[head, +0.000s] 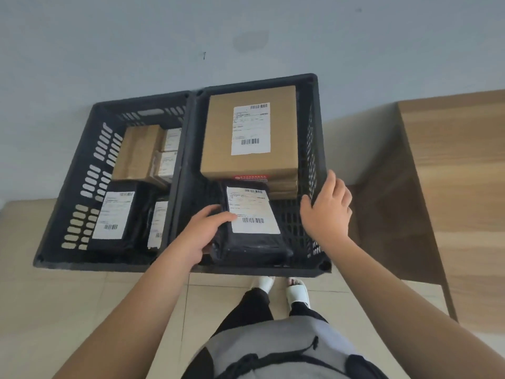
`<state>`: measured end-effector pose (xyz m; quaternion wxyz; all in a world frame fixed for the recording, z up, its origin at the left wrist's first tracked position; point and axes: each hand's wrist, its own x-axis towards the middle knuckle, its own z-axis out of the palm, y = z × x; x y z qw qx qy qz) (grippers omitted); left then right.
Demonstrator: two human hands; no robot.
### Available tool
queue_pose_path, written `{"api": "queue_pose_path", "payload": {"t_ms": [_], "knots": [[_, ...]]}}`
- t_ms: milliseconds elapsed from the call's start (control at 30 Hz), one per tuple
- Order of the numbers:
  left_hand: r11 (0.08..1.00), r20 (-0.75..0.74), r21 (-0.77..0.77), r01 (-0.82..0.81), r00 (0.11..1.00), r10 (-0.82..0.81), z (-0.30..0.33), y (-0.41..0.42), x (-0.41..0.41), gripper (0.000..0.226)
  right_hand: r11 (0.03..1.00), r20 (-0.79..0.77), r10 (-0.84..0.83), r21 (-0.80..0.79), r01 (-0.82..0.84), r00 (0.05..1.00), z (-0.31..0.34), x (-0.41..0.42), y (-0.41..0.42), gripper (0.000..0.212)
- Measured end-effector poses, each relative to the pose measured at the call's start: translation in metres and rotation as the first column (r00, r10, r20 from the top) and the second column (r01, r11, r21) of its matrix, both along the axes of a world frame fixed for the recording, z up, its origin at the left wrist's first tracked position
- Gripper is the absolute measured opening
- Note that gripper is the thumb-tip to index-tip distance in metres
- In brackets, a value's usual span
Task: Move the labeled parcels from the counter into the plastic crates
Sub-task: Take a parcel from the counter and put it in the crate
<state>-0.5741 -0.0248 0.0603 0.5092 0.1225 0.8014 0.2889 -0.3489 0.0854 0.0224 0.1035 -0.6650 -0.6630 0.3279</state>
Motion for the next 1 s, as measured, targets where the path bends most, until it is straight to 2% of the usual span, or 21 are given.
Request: {"api": "queue_pose_path", "payload": {"t_ms": [67,233,367,600,733,800,867,1000], "knots": [[0.998,0.016,-0.047,0.039,0.999,-0.038,-0.016,0.016,0.004,0.049,1.000,0.035,0.003,-0.004,-0.003,0.999,-0.001,-0.002,0.001,0.077],[0.989,0.089,-0.137,0.062,0.995,-0.050,-0.049,0.032,0.007,0.057,0.999,0.070,-0.028,-0.018,0.030,0.997,0.001,-0.005,0.000,0.075],[0.986,0.134,-0.149,0.068,0.990,-0.048,-0.066,0.041,0.005,0.043,0.999,0.117,-0.034,-0.018,0.036,0.993,0.001,-0.008,0.001,0.076],[0.939,0.295,-0.159,0.305,0.922,-0.250,-0.076,0.069,-0.008,0.016,0.997,0.120,-0.074,-0.017,0.077,0.990,0.001,-0.010,0.002,0.076],[0.901,0.431,-0.268,0.342,0.879,-0.205,-0.063,0.070,-0.035,0.036,0.994,0.096,-0.103,-0.019,0.105,0.990,0.000,-0.010,0.002,0.082],[0.888,0.513,-0.269,0.374,0.835,-0.196,-0.054,0.064,-0.051,0.041,0.994,0.070,-0.112,-0.009,0.112,0.991,-0.001,-0.009,0.001,0.082],[0.894,0.566,-0.210,0.395,0.795,-0.218,-0.045,0.054,-0.064,0.055,0.992,0.026,-0.125,-0.003,0.125,0.992,-0.003,-0.007,0.001,0.079],[0.916,0.576,0.007,0.401,0.747,-0.332,-0.032,0.033,-0.079,0.104,0.985,-0.096,-0.170,0.009,0.172,0.981,-0.006,-0.004,-0.002,0.075]]}}
